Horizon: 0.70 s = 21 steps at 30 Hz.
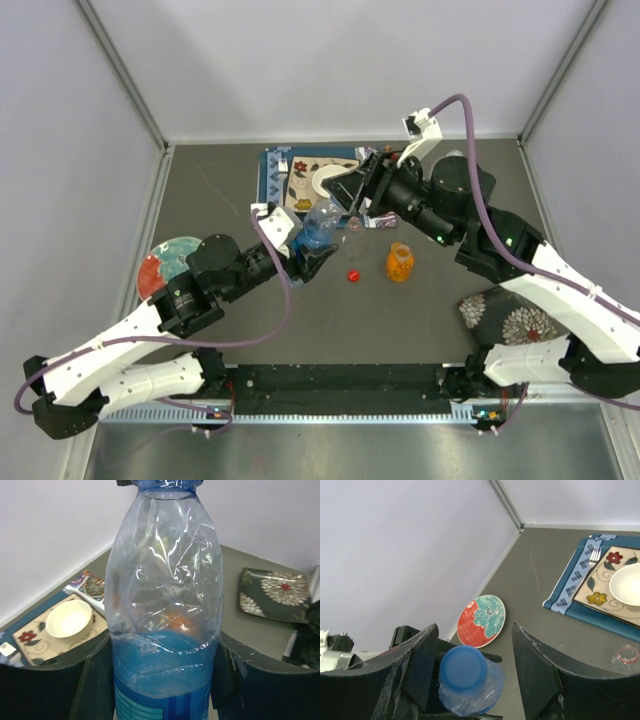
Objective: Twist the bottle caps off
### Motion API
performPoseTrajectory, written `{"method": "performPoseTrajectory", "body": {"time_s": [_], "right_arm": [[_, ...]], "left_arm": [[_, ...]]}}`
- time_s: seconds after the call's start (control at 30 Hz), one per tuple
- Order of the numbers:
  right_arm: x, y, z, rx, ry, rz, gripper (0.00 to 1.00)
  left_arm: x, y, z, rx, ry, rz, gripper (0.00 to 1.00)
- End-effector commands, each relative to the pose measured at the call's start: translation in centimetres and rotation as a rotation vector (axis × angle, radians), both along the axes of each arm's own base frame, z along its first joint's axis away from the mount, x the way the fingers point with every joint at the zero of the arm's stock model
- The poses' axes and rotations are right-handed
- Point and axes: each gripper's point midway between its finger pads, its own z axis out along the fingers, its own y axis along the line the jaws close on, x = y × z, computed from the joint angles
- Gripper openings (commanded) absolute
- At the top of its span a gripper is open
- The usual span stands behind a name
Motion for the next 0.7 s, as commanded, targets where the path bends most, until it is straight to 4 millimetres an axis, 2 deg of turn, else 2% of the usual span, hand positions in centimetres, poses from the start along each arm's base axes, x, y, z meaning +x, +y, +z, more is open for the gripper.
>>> {"method": "performPoseTrajectory", "body": {"time_s": [0.0, 0.2, 0.47, 0.57, 0.67], "right_arm": [[0.6, -0.1, 2.8, 0.056, -0.040, -0.045, 0.57], [1.0, 0.5, 1.8, 0.032, -0.031, -0.043, 0.43], [1.0, 1.3, 0.2, -0.002, -0.014, -0.021, 0.38], [0.9, 1.5, -0.3, -0.015, -0.007, -0.013, 0.42], [1.0, 1.5, -0.6, -0.022, -0.003, -0.015, 0.41]], "left_arm": [[2.1, 1.6, 0.9, -0.001, -0.062, 0.161, 0.45], [2.4, 2.4, 0.9, -0.005, -0.067, 0.203, 0.45], [2.5, 2.3, 1.0, -0.007, -0.068, 0.207, 0.45], [2.4, 2.3, 1.0, -0.008, -0.067, 0.205, 0.45], [2.4, 2.3, 1.1, -0.008, -0.069, 0.203, 0.45]]}}
